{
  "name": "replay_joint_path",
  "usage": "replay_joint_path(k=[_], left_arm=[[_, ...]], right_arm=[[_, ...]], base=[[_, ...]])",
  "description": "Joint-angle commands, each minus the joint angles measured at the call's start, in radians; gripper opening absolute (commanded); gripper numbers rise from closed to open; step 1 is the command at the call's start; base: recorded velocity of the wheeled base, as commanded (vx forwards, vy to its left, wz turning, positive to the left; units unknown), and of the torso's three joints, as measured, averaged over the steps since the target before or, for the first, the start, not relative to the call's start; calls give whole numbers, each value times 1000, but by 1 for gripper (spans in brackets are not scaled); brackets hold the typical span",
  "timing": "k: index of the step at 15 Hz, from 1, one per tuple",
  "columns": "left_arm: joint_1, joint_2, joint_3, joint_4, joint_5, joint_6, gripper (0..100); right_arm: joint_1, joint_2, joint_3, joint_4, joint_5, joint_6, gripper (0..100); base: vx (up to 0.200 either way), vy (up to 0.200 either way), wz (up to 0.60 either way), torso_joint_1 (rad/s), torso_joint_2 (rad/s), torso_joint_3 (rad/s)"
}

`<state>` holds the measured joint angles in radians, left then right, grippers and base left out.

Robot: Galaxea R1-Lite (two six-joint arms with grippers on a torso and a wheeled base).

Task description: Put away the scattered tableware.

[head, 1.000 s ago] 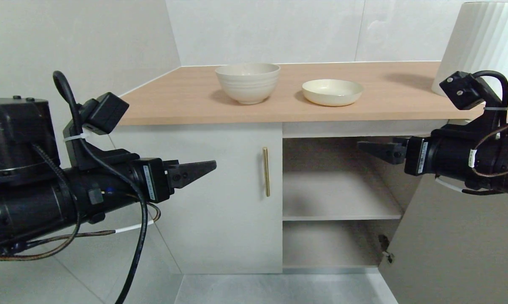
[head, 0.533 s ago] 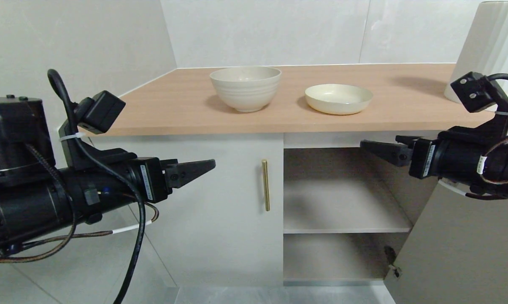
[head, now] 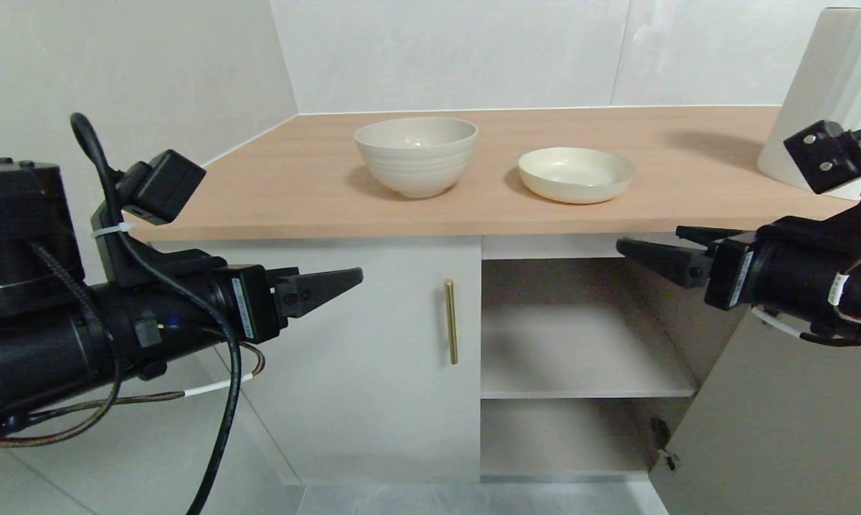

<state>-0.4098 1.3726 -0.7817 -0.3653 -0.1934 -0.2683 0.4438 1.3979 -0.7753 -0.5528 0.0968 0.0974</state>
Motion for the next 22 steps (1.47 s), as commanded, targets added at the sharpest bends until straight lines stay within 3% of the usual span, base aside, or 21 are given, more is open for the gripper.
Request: replay_joint_path(k=[1, 12, 16, 18, 19, 20, 21, 22], left_arm=[[-1, 5, -1, -1, 0, 0, 100], [-29, 20, 1, 8, 0, -2, 100], [-43, 33, -27, 11, 12, -2, 100], [-30, 76, -194, 169, 55, -15, 100], [-3, 99, -304, 275, 66, -15, 100], [22, 117, -444, 451, 69, -17, 100], [31, 134, -510, 572, 66, -23, 100], [29, 146, -515, 620, 63, -55, 100]], right_arm=[[-1, 0, -1, -1, 0, -1, 100], [3, 13, 1, -3, 0, -24, 100], [4, 78, -1, -85, -3, -47, 100], [-1, 145, -119, -76, -12, -50, 100], [-5, 158, -193, 16, -37, -50, 100], [-7, 164, -292, 194, -77, -48, 100], [-7, 178, -355, 313, -112, -28, 100], [-4, 185, -364, 370, -150, 31, 100]], base=[[0, 0, 0, 134, -325, -325], [0, 0, 0, 161, -498, -299], [0, 0, 0, 151, -362, -216], [0, 0, 0, 18, -45, -31], [0, 0, 0, 0, 0, 0], [0, 0, 0, 0, 0, 0], [0, 0, 0, 0, 0, 0], [0, 0, 0, 0, 0, 0]])
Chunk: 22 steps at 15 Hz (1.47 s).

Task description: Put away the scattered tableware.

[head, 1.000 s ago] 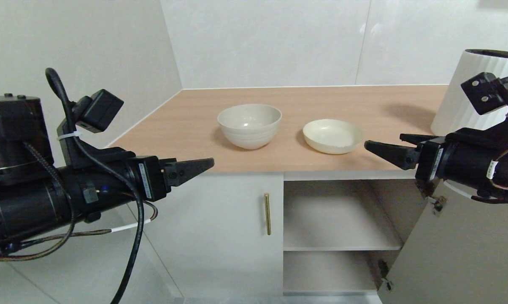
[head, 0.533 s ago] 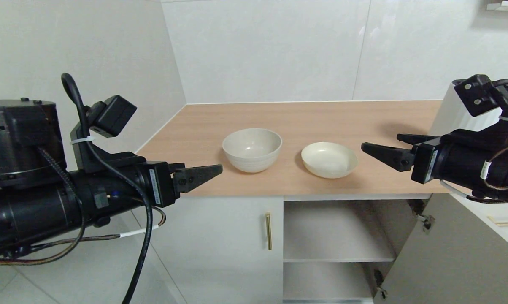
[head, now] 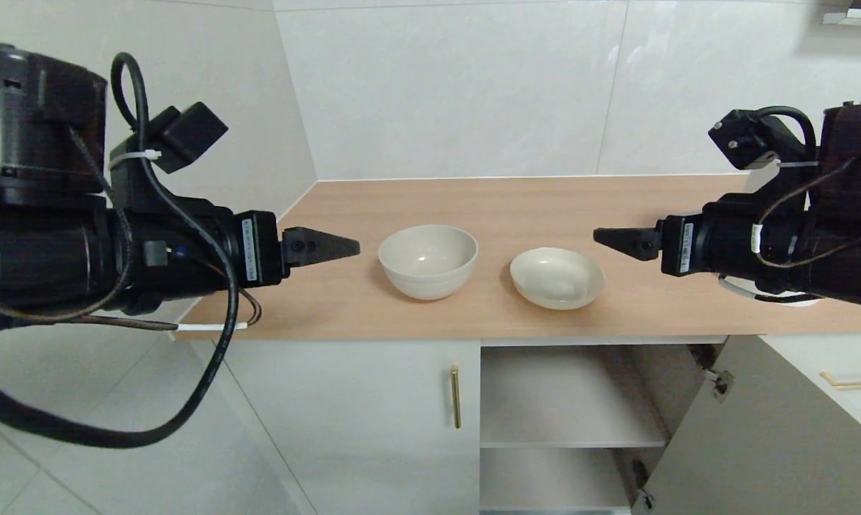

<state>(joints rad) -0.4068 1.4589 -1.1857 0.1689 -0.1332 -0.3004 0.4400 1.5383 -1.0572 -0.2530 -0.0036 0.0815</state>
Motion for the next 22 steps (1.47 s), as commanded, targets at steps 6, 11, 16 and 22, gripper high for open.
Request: replay_joint_path(k=[6, 11, 16, 22], left_arm=[[14, 235, -172, 3, 83, -144, 100], [-35, 411, -267, -22, 396, -137, 100], [-73, 494, -272, -141, 451, -138, 100], [-70, 558, -288, -164, 455, -138, 100]], right_arm=[[16, 97, -118, 98, -265, 93, 100], [16, 120, -112, 98, -268, 95, 100], [17, 121, -106, 97, -268, 95, 100], [19, 118, -104, 95, -269, 95, 100]], base=[[0, 0, 0, 0, 0, 0], [0, 0, 0, 0, 0, 0], [0, 0, 0, 0, 0, 0], [0, 0, 0, 0, 0, 0]])
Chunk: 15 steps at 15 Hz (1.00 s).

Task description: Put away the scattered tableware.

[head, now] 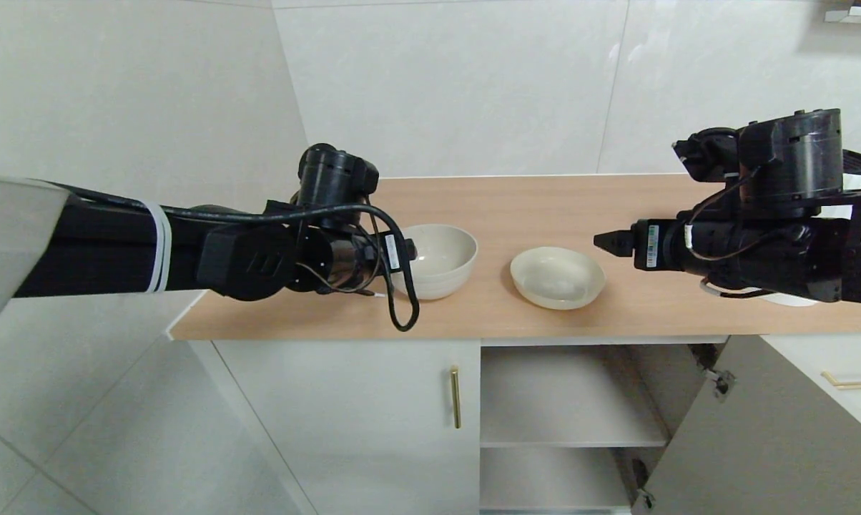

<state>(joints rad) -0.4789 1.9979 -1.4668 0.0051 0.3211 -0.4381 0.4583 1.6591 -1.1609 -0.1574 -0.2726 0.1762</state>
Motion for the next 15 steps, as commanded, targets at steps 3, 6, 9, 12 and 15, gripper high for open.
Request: replay_joint_path(k=[3, 6, 9, 12, 15], left_arm=[[3, 16, -10, -1, 0, -4, 0], [3, 10, -12, -1, 0, -16, 0], [3, -96, 5, 1, 1, -19, 0], [3, -214, 49, 1, -8, -28, 0], [3, -251, 86, 1, -71, -28, 0]], right_arm=[[0, -6, 0, -1, 0, 0, 100], [0, -6, 0, -1, 0, 0, 100], [0, -12, 0, 3, 0, 0, 100], [0, -12, 0, 4, 0, 0, 100], [-3, 28, -8, 30, 0, 0, 100]], base=[[0, 0, 0, 0, 0, 0], [0, 0, 0, 0, 0, 0], [0, 0, 0, 0, 0, 0], [0, 0, 0, 0, 0, 0], [0, 0, 0, 0, 0, 0]])
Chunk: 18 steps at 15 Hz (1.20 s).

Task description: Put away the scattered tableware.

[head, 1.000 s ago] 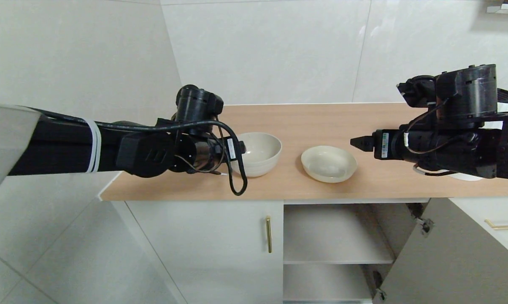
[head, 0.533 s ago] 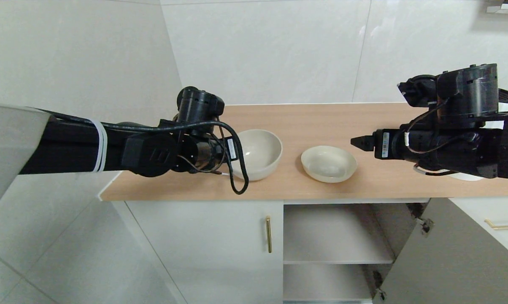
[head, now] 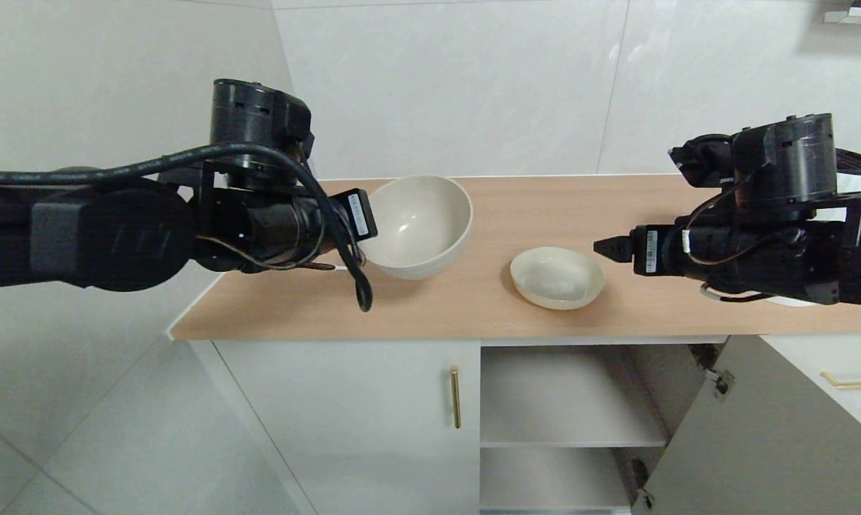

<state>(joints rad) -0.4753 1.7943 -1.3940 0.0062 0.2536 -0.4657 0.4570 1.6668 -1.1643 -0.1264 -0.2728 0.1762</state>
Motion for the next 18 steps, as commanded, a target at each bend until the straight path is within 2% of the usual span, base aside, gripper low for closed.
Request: replay_joint_path(k=[1, 5, 8, 18], left_arm=[[0, -47, 17, 0, -28, -2, 0], [-2, -47, 21, 0, -34, -2, 0], [-2, -47, 23, 1, -34, -2, 0], [-5, -49, 27, 3, -34, -2, 0]], right_arm=[[-6, 50, -9, 5, 1, 0, 100], [-23, 165, -46, 4, -11, 5, 100], [-24, 231, -86, 1, -57, 42, 100], [-41, 306, -133, -33, -82, 83, 100]], base=[[0, 0, 0, 0, 0, 0], [0, 0, 0, 0, 0, 0], [0, 0, 0, 0, 0, 0], [0, 0, 0, 0, 0, 0]])
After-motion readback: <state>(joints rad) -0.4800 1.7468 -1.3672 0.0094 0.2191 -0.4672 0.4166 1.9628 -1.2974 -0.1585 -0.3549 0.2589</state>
